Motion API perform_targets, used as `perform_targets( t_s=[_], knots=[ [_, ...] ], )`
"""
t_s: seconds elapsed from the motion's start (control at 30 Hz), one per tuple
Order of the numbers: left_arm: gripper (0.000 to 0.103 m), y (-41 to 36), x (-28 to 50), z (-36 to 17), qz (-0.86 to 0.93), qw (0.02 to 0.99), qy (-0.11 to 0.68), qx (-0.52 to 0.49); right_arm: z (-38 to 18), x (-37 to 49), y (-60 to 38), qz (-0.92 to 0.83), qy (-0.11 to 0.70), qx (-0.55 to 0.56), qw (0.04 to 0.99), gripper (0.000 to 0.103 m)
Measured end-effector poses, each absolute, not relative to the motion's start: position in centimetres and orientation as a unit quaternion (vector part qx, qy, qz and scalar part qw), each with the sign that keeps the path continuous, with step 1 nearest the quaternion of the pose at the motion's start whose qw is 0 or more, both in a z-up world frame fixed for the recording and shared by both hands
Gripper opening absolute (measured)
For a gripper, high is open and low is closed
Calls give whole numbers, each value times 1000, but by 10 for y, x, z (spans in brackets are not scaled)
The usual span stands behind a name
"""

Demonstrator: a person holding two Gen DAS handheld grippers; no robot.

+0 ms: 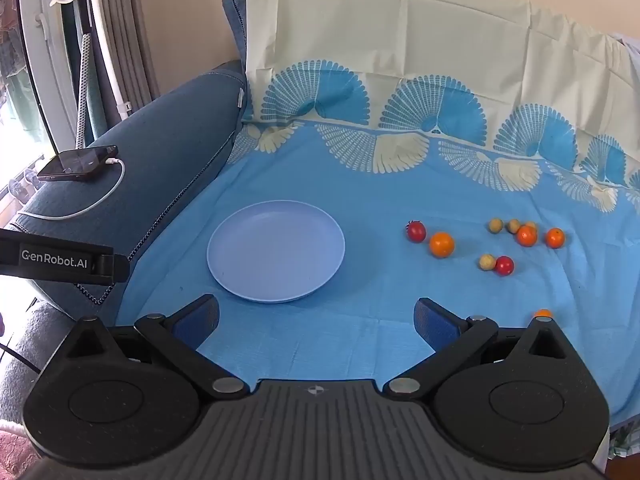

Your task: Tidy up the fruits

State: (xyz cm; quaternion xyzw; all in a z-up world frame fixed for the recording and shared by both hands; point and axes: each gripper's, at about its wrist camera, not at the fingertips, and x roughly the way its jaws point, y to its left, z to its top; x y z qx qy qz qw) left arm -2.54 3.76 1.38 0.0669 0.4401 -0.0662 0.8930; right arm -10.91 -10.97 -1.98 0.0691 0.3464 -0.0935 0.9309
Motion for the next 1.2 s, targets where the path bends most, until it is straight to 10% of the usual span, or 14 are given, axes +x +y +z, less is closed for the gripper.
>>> perform_targets(
  t_s=[1.2],
  knots=[
    [103,37,-24,10,-66,890,445,80,-20,-107,-105,-89,337,59,935,103]
  ],
)
